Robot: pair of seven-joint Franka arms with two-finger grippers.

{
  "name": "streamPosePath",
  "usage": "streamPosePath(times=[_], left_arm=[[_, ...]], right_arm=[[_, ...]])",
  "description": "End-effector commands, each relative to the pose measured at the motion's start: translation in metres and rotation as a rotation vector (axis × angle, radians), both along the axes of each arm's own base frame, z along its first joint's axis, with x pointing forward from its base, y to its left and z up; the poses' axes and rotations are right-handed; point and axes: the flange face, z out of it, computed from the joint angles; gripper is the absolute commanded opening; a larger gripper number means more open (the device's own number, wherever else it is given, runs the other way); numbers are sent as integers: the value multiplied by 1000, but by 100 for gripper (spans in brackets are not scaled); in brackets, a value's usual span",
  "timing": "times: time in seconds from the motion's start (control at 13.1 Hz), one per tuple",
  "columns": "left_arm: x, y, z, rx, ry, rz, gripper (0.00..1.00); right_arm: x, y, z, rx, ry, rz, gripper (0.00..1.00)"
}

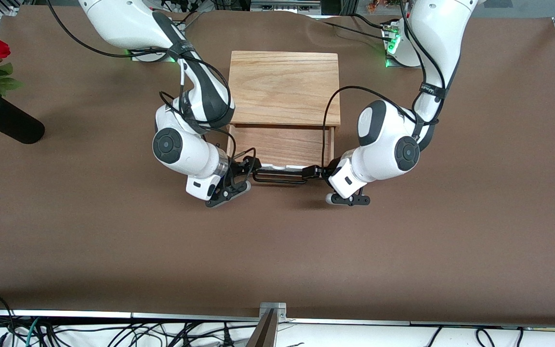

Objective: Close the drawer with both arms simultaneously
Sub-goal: 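Push the drawer front into the cabinet with both grippers together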

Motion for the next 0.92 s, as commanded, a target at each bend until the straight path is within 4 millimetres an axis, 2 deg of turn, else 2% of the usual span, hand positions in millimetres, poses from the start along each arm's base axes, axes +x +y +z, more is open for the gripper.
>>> streamPosePath(times=[0.0, 0.53, 0.84], left_arm=[[-11, -2, -5, 2, 77, -40, 100], [-37, -1, -18, 17, 229, -107, 100], [-64, 7, -4, 21, 310, -136, 100]], right_arm=[[-21, 16, -12, -15, 107, 47, 100], [-45, 26, -13, -47, 224, 114, 100], [-61, 28, -16, -73, 307, 158, 100]])
